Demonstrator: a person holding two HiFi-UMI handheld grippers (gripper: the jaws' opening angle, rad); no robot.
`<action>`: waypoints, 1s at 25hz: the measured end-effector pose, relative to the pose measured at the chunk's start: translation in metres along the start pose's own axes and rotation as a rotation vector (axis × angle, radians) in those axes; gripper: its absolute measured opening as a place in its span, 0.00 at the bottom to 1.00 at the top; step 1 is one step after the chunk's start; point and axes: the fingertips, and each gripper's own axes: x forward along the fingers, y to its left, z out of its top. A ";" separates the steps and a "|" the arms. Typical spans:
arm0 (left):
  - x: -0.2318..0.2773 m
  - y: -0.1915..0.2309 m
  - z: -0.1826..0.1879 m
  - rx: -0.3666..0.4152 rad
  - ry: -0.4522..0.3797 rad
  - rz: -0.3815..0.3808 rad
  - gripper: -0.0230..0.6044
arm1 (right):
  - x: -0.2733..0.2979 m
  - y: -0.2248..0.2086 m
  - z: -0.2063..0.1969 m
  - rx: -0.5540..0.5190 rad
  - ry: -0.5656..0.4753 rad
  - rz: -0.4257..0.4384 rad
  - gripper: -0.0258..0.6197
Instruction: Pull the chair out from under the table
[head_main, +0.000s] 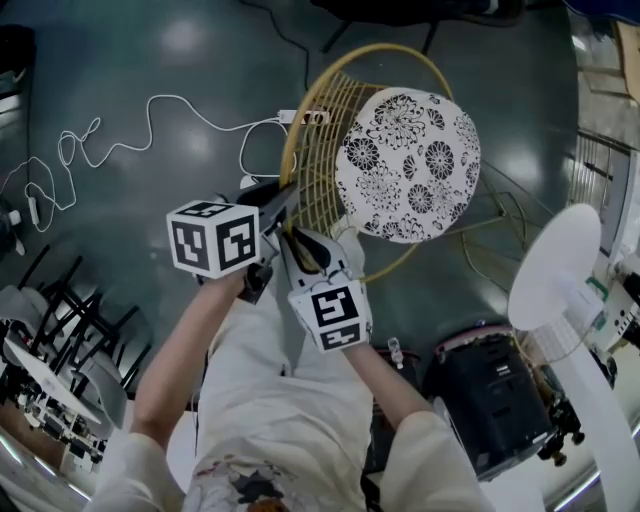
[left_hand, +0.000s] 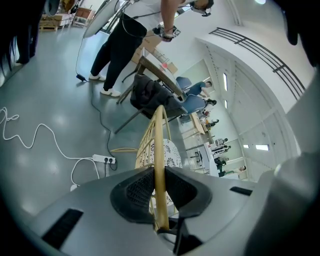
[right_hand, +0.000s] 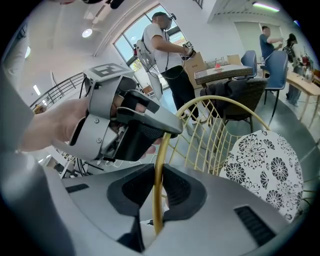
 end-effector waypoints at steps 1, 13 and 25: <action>0.000 0.000 0.000 0.001 -0.001 0.003 0.15 | 0.000 0.000 0.001 0.001 0.000 0.004 0.13; -0.004 -0.006 0.007 0.018 -0.017 0.037 0.15 | -0.004 0.002 0.008 0.004 -0.006 0.044 0.13; -0.003 -0.003 0.004 0.026 -0.018 0.072 0.15 | -0.003 0.001 0.004 0.002 0.007 0.079 0.13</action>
